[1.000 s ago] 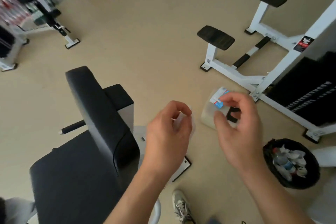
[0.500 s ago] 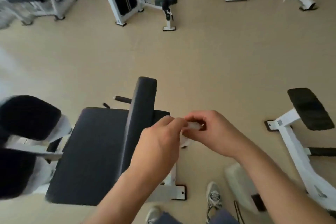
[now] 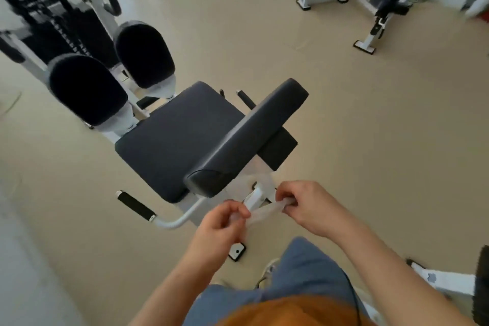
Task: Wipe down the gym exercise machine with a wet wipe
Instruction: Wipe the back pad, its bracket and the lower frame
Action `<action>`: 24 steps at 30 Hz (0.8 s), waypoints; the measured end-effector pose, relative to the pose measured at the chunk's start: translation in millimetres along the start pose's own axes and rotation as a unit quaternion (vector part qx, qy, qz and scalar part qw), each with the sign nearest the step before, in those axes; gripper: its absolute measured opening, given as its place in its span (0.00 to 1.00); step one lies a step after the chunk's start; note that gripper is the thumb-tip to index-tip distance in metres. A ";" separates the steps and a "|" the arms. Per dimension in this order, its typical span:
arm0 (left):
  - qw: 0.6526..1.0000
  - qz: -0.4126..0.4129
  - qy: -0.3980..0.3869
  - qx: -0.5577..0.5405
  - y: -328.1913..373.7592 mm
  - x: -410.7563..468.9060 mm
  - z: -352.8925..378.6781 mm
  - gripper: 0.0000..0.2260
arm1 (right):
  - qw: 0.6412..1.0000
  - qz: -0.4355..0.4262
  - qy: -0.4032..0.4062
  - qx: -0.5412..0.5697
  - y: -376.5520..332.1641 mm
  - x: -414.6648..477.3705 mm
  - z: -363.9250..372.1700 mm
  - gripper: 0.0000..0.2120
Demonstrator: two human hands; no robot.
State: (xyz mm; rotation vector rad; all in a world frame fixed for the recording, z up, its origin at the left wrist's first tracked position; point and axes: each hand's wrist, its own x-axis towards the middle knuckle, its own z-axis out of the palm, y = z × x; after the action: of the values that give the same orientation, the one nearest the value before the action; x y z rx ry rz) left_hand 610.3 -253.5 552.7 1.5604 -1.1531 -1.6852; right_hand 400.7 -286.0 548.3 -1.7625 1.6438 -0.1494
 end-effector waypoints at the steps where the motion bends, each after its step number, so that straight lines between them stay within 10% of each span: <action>1: 0.995 -0.044 0.009 -0.088 -6.1 -0.2 3.1 0.13 | 1.000 -0.008 -0.001 -0.015 3.2 3.4 0.6 0.08; 5: 0.947 -0.117 0.078 -0.288 -16.7 14.9 27.4 0.13 | 0.996 -0.062 -0.010 -0.064 23.4 23.4 -11.5 0.08; 19: 0.798 -0.111 0.385 -0.450 -11.0 167.9 217.5 0.14 | 0.936 -0.222 -0.204 -0.180 155.8 180.5 -124.4 0.17; 24: 0.787 -0.110 0.515 -0.321 12.5 185.4 256.6 0.15 | 0.931 -0.243 -0.196 -0.187 178.4 199.2 -138.1 0.15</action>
State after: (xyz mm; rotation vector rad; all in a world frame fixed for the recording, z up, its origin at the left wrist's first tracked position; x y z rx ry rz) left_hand 328.0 -363.4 460.0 1.7408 0.1707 -0.8576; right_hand 216.4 -512.9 476.5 -2.2882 0.9686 0.2967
